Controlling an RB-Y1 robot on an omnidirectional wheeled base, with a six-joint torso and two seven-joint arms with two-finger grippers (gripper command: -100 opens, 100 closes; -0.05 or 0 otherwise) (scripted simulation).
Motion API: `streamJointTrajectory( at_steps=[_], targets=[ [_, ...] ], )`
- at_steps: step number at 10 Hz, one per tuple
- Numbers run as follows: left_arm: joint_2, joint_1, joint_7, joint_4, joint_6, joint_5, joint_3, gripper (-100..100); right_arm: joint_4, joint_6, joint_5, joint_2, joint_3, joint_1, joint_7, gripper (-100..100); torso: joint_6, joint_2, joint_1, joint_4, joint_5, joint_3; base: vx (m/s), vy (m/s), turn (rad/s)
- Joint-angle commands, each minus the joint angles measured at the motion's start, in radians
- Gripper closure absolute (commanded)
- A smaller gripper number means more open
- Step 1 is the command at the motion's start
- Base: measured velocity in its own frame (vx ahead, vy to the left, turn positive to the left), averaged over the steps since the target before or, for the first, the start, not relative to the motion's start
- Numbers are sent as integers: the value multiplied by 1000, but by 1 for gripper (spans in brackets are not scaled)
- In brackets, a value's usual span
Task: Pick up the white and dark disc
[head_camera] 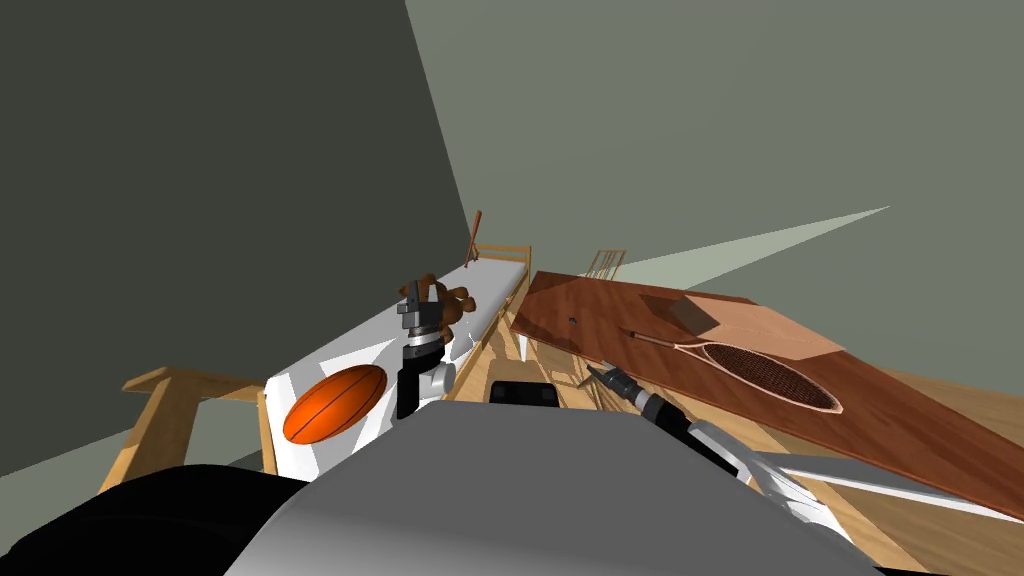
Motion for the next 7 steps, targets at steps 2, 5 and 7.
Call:
streamJointTrajectory(
  at_steps=[2,5,7],
  targets=[
    [0,0,0,0,0,0,0,0,75,4,27,-42,16,-3,19,-100,-1,0,0,0,0,0,15,0,187],
    [0,0,0,0,0,0,0,0,187,8,79,-115,43,-8,56,-100,0,-1,0,0,0,-1,23,2,212],
    [0,0,0,0,0,0,0,0,230,11,104,-150,56,-11,73,-100,-1,-1,0,0,0,-1,27,2,253]
  ],
)
